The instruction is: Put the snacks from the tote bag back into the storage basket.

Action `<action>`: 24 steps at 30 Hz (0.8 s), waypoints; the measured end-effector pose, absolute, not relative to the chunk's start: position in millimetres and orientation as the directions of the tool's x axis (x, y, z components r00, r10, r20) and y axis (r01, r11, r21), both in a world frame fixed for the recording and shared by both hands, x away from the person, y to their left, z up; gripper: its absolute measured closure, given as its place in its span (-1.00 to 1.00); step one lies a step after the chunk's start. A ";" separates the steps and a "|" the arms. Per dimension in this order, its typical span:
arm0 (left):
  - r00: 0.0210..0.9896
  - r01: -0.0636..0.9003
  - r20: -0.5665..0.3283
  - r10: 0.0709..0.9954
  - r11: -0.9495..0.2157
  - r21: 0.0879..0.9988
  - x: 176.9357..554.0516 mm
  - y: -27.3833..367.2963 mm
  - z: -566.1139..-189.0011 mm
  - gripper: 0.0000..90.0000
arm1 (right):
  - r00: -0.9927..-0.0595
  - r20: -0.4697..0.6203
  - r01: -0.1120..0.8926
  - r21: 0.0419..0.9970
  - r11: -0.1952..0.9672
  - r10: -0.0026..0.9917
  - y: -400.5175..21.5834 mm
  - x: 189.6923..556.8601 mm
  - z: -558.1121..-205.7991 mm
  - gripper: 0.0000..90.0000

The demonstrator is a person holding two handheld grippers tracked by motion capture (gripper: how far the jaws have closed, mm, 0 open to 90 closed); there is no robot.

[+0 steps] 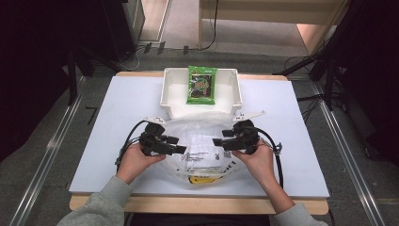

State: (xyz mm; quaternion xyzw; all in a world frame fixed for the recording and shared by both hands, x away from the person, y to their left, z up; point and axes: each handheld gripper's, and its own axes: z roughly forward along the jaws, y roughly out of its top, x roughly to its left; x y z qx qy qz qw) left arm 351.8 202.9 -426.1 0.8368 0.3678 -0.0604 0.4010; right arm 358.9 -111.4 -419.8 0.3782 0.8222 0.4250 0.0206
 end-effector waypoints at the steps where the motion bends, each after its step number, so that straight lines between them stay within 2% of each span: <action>1: 0.722 0.665 -0.398 0.566 -0.407 0.627 352.2 203.5 -425.9 -0.16 | -0.710 0.291 0.609 0.711 0.351 0.641 -111.6 359.1 -420.3 -0.05; 24: 0.722 0.667 -0.392 0.571 -0.420 0.616 353.0 203.3 -428.1 -0.16 | -0.704 0.299 0.626 0.690 0.364 0.644 -112.8 364.0 -427.2 -0.04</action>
